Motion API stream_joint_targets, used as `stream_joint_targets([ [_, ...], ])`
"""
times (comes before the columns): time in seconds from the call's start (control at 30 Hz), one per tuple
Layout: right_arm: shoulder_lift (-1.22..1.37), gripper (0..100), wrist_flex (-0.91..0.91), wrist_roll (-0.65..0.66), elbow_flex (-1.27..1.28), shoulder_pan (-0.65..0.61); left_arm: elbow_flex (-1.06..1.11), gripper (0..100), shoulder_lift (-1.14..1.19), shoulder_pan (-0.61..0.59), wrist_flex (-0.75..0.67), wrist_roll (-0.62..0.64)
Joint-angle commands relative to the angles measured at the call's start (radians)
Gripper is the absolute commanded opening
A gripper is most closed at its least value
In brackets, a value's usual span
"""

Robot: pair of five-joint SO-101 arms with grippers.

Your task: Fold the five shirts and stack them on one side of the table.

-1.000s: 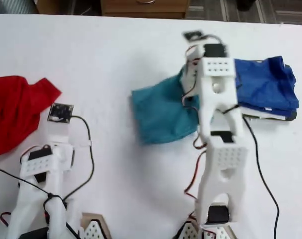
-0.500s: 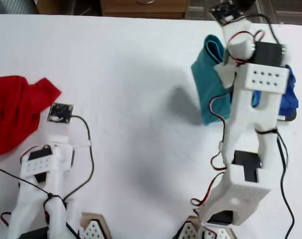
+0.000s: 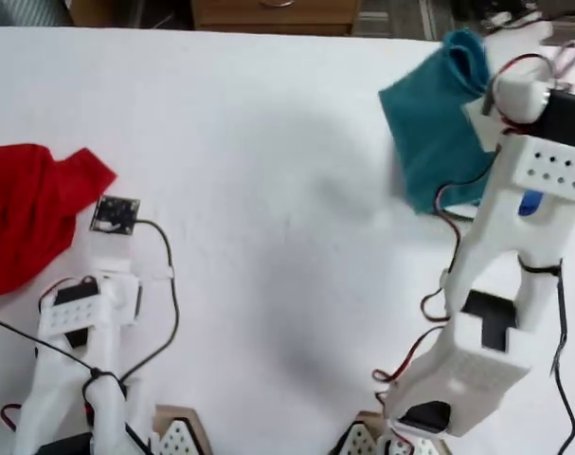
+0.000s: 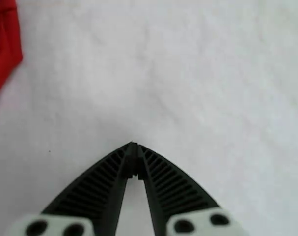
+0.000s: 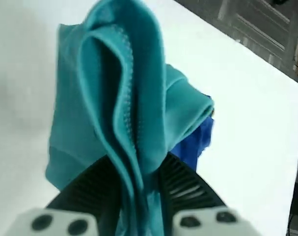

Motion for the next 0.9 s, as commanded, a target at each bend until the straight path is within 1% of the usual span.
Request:
stream_joint_targets([
  [0.0, 0.102, 1.8, -0.073, 0.035, -0.046, 0.065, -0.007, 3, -0.02, -0.005, -0.017, 0.005],
  [0.2, 0.318, 1.8, -0.292, 0.046, -0.046, 0.136, -0.007, 3, -0.02, -0.005, -0.017, 0.005],
  [0.27, 0.375, 1.8, -0.358, 0.08, -0.046, 0.145, -0.007, 3, -0.02, -0.005, -0.017, 0.005],
  [0.37, 0.438, 1.8, -0.42, 0.13, -0.046, 0.148, -0.007, 3, -0.02, -0.005, -0.017, 0.005],
  [0.53, 0.498, 2.0, -0.535, 0.132, -0.046, 0.163, -0.007, 3, -0.02, -0.005, -0.017, 0.005],
  [0.7, 0.522, 2.1, -0.607, 0.132, -0.046, 0.199, -0.007, 3, -0.02, -0.005, -0.017, 0.005],
  [0.87, 0.53, 3.2, -0.579, 0.13, -0.037, 0.214, -0.007, 3, -0.02, -0.005, -0.017, 0.005],
])
